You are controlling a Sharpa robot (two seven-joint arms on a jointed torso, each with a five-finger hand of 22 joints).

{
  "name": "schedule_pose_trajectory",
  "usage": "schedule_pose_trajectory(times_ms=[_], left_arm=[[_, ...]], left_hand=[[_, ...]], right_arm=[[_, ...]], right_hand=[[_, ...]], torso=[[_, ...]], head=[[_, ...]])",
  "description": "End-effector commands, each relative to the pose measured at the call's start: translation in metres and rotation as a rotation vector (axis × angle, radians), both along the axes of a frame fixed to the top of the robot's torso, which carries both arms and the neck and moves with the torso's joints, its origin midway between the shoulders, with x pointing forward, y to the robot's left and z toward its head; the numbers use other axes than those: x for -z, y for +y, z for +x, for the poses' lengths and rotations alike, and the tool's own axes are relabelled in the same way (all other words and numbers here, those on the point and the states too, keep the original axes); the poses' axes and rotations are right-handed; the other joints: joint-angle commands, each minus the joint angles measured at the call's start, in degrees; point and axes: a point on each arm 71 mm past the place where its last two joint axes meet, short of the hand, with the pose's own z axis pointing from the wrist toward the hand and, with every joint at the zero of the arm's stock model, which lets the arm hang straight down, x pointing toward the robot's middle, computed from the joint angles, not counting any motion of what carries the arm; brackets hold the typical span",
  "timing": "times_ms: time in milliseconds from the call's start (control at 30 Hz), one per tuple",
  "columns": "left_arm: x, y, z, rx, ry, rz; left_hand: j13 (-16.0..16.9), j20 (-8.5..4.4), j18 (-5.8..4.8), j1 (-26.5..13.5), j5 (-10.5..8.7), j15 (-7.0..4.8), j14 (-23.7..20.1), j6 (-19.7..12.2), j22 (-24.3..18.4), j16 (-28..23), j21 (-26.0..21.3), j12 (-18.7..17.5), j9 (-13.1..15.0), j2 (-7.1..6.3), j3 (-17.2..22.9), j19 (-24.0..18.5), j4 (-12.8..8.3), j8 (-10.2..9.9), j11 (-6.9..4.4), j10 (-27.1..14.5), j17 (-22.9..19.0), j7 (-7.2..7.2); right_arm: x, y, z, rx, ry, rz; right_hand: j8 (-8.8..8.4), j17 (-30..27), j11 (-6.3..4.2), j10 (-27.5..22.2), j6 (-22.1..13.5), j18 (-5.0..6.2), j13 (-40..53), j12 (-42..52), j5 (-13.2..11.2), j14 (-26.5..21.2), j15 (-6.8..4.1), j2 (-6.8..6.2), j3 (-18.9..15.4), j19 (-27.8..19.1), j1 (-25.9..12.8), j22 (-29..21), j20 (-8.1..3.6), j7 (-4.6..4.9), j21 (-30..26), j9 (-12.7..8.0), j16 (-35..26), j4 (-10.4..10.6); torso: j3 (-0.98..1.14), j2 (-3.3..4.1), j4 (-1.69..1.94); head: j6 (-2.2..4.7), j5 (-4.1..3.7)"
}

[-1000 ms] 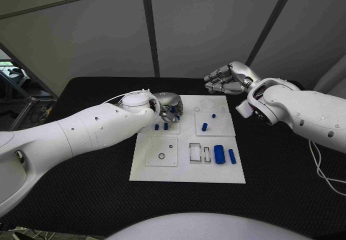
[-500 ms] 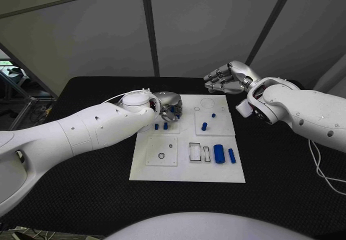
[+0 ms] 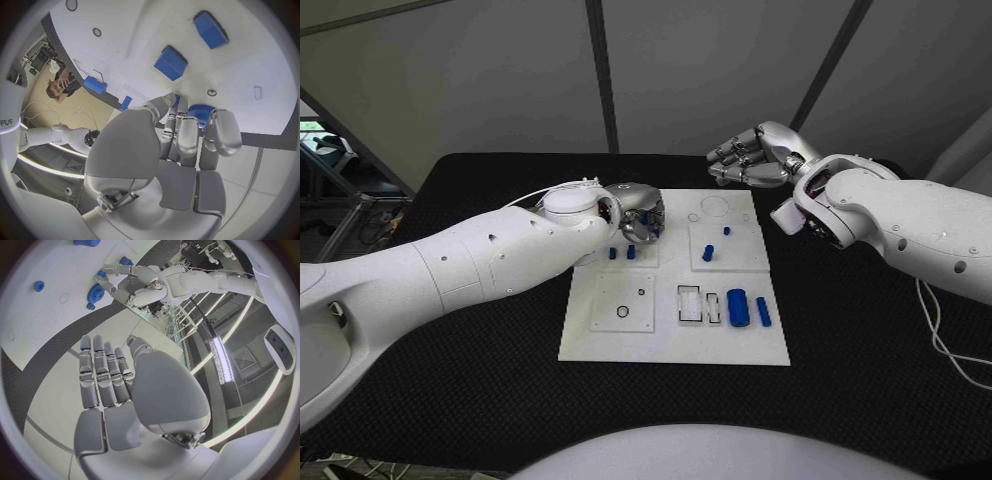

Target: Assemble the parts on the task board

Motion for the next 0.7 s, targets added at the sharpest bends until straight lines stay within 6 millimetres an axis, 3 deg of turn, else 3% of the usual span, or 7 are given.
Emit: schedule_pose_trajectory(times_ms=[33, 233, 467, 567, 700], left_arm=[[-0.004, 0.001, -0.001, 0.005, -0.015, -0.035], [-0.019, 0.006, -0.003, -0.005, -0.024, -0.074], [-0.036, 0.015, -0.005, -0.031, -0.048, -0.113], [-0.04, 0.023, -0.006, -0.047, -0.047, -0.118], [-0.043, 0.037, -0.007, -0.074, -0.045, -0.12]], left_hand=[[-0.1, 0.07, 1.3, -0.1, -0.22, 0.0, 0.2, 0.4, 0.1, 0.2, 0.3, -0.3, -0.1, 0.34, 0.4, 0.4, -0.1, -0.4, 0.05, 0.4, -0.1, 0.2], [-0.3, 0.14, 1.31, -1.0, -0.05, 0.17, 0.1, 0.4, 0.1, 0.1, 0.2, -1.2, -0.2, -0.18, 0.4, 0.3, 0.0, -0.9, 0.22, 0.5, -0.5, 0.34], [-0.3, 0.18, 1.31, -1.2, -0.02, 0.21, 0.1, 0.4, 0.1, 0.1, 0.2, -1.5, -0.3, -0.3, 0.4, 0.3, 0.0, -1.2, 0.29, 0.5, -0.5, 0.44], [-0.4, 0.18, 1.31, -1.2, -0.02, 0.21, 0.1, 0.4, 0.1, 0.1, 0.2, -1.5, -0.3, -0.31, 0.4, 0.3, 0.0, -1.2, 0.3, 0.5, -0.5, 0.45], [-0.4, 0.21, 1.31, -1.5, -0.05, 0.26, 0.1, 0.5, 0.1, 0.2, 0.2, -1.7, -0.3, -0.4, 0.4, 0.3, 0.1, -1.3, 0.32, 0.6, -0.5, 0.47]], right_arm=[[-0.002, 0.001, 0.0, -0.008, -0.006, 0.002], [-0.001, 0.0, 0.0, -0.005, -0.008, -0.001], [-0.001, -0.001, 0.0, -0.004, -0.009, -0.003], [-0.001, -0.002, 0.0, -0.002, -0.009, -0.003], [-0.001, -0.004, 0.0, 0.002, -0.009, -0.005]], right_hand=[[0.09, -0.1, 0.01, -0.4, 0.1, 0.25, -0.1, 0.3, 0.3, -0.2, 0.16, 0.26, 0.3, 0.4, -0.4, -0.1, -0.07, 0.56, -0.2, 0.1, 0.3, 0.0], [0.09, -0.1, 0.01, -0.4, 0.1, 0.25, -0.1, 0.3, 0.3, -0.2, 0.16, 0.26, 0.3, 0.4, -0.4, -0.1, -0.07, 0.56, -0.2, 0.1, 0.3, 0.0], [0.09, -0.1, 0.01, -0.4, 0.1, 0.25, -0.1, 0.3, 0.3, -0.2, 0.16, 0.26, 0.3, 0.4, -0.4, -0.1, -0.07, 0.56, -0.2, 0.1, 0.3, 0.0], [0.09, -0.1, 0.01, -0.4, 0.1, 0.25, -0.1, 0.3, 0.3, -0.2, 0.16, 0.26, 0.3, 0.4, -0.4, -0.1, -0.07, 0.56, -0.2, 0.1, 0.3, 0.0], [0.09, -0.1, 0.01, -0.4, 0.1, 0.25, -0.1, 0.3, 0.3, -0.2, 0.16, 0.26, 0.3, 0.4, -0.4, -0.1, -0.07, 0.56, -0.2, 0.1, 0.3, 0.0]], torso=[[-0.03, 0.0, 0.03], [-0.16, -0.02, 0.1], [0.05, -0.05, 0.07], [-0.01, -0.03, 0.02], [-0.05, -0.05, 0.22]], head=[[0.34, -0.04], [0.83, -0.18], [0.9, 0.05], [0.85, 0.01], [0.85, -0.13]])
